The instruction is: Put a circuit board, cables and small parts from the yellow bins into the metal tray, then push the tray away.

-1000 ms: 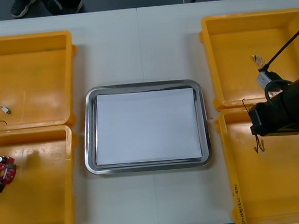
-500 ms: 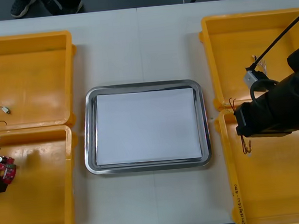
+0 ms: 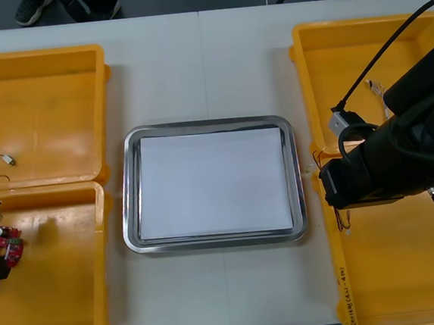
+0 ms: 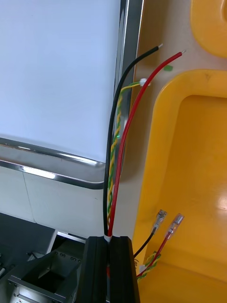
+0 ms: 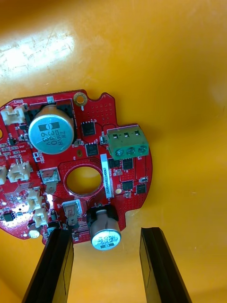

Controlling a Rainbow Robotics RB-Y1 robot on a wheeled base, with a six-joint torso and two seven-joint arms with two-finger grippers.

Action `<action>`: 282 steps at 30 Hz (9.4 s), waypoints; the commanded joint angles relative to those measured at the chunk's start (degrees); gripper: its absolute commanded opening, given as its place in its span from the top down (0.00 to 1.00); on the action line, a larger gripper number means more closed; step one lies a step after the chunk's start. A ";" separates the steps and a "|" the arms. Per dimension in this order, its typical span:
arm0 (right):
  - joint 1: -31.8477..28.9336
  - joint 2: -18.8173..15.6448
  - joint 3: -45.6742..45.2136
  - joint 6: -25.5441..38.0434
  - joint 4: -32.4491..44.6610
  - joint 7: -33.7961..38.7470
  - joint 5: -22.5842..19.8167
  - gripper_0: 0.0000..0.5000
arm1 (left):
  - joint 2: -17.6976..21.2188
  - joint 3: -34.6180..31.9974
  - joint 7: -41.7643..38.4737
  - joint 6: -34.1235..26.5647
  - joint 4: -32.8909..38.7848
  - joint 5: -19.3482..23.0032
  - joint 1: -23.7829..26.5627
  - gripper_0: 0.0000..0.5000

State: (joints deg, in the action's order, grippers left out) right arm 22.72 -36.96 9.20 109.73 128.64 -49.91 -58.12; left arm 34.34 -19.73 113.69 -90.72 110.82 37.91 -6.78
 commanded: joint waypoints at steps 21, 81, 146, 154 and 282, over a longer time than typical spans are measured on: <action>1.62 -2.59 0.38 0.27 -0.23 6.41 0.64 1.00 | -0.68 1.28 5.93 2.48 0.27 -0.56 1.33 1.00; 1.71 -3.38 0.38 0.27 -0.23 6.94 0.99 1.00 | -0.68 -1.19 0.65 -6.31 15.04 0.41 -1.40 0.00; 1.71 -3.47 0.29 0.27 -0.23 6.41 1.34 1.00 | -5.43 3.21 -77.66 -5.52 7.92 -9.26 7.83 0.00; 1.71 -3.47 0.38 0.27 -0.23 6.85 1.17 1.00 | -6.92 3.21 -77.83 -4.90 7.65 -10.22 7.22 0.00; 1.62 -4.61 0.56 0.27 -0.23 5.71 0.90 1.00 | 5.21 31.16 -71.68 -19.28 20.66 3.75 37.80 1.00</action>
State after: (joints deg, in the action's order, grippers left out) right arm 22.90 -39.33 9.22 109.76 128.02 -44.95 -56.99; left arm 41.05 8.93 41.37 -109.64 132.17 42.92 26.77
